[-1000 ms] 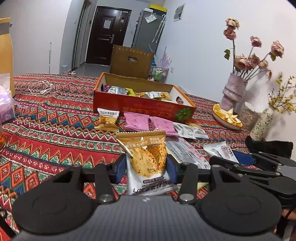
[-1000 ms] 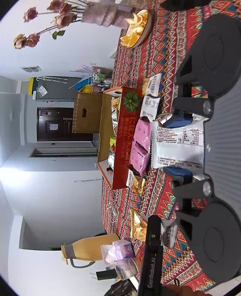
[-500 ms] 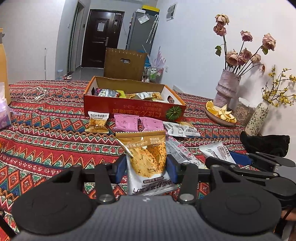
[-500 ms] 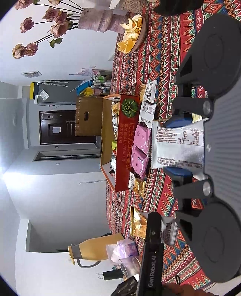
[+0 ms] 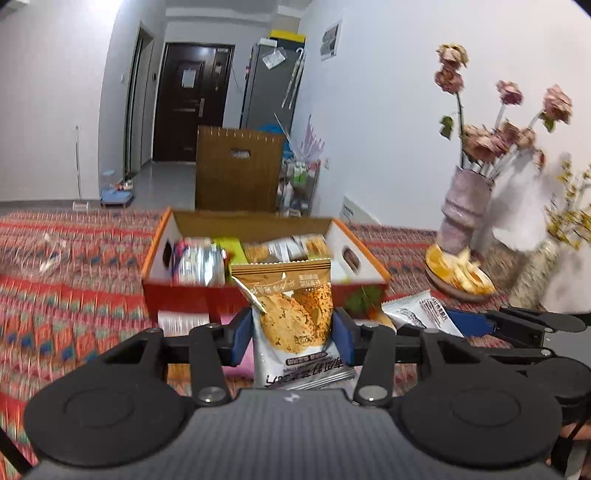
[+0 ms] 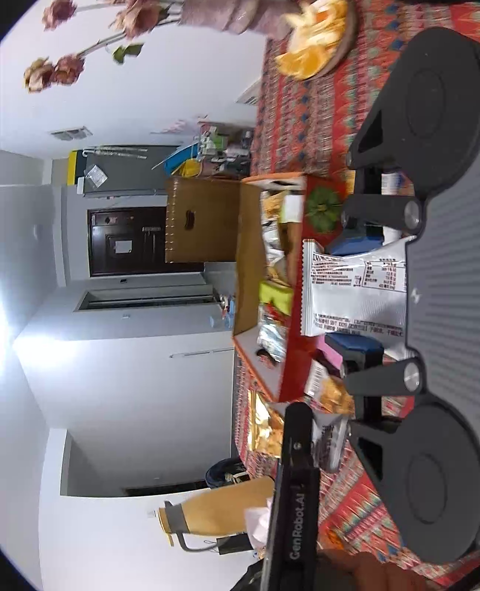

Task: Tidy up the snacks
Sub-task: 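Grasp a white packet with the right tool while the left tool grasps a cracker packet, then carry both held packets over the open orange box, then open both tools to drop the packets into the box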

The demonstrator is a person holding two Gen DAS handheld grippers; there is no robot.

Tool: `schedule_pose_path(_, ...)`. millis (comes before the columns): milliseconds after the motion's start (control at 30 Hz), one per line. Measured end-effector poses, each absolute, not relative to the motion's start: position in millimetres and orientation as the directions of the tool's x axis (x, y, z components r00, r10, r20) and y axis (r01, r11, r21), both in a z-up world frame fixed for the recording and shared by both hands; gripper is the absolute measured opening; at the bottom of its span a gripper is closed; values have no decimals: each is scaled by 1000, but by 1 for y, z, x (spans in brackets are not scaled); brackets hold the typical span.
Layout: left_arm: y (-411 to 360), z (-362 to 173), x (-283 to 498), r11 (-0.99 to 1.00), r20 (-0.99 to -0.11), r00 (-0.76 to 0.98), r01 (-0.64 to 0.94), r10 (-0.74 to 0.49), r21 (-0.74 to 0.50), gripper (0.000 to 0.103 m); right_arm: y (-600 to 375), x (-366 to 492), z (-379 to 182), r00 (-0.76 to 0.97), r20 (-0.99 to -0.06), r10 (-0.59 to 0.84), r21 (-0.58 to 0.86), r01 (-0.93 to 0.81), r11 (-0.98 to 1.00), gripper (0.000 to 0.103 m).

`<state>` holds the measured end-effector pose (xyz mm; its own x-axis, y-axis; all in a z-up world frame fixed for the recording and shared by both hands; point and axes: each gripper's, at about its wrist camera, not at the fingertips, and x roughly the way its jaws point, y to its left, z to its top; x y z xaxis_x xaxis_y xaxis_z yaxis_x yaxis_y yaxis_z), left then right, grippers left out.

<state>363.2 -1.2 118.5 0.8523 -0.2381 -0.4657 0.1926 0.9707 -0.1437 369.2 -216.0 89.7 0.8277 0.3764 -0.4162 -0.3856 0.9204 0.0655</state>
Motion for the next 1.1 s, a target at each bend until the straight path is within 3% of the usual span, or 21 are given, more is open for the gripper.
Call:
schedule_pose_path(200, 9, 115, 448, 967, -490, 835, 192, -250, -166, 46, -198, 444, 95, 826, -409, 389, 50, -405, 913, 43)
schedule_pose_path(533, 17, 70, 556, 974, -579, 783, 168, -225, -150, 46, -184, 574, 64, 786, -503, 360, 162, -324, 932, 43)
schedule_pose_path(700, 19, 50, 569, 974, -631, 743, 183, -225, -131, 47, -170, 611, 48, 764, -534, 361, 210, -293, 933, 43)
schedule_pose_path(800, 20, 52, 564, 972, -615, 755, 213, -227, -98, 59, -162, 618, 35, 739, -552, 385, 230, -309, 923, 46)
schedule_pose_path(933, 19, 55, 563, 969, -608, 760, 236, -231, -72, 66, -162, 622, 24, 707, -560, 432, 292, -320, 901, 48)
schedule_pose_path(1100, 25, 64, 560, 971, -590, 775, 222, -227, -83, 67, -169, 617, 36, 739, -534, 411, 272, -310, 911, 53)
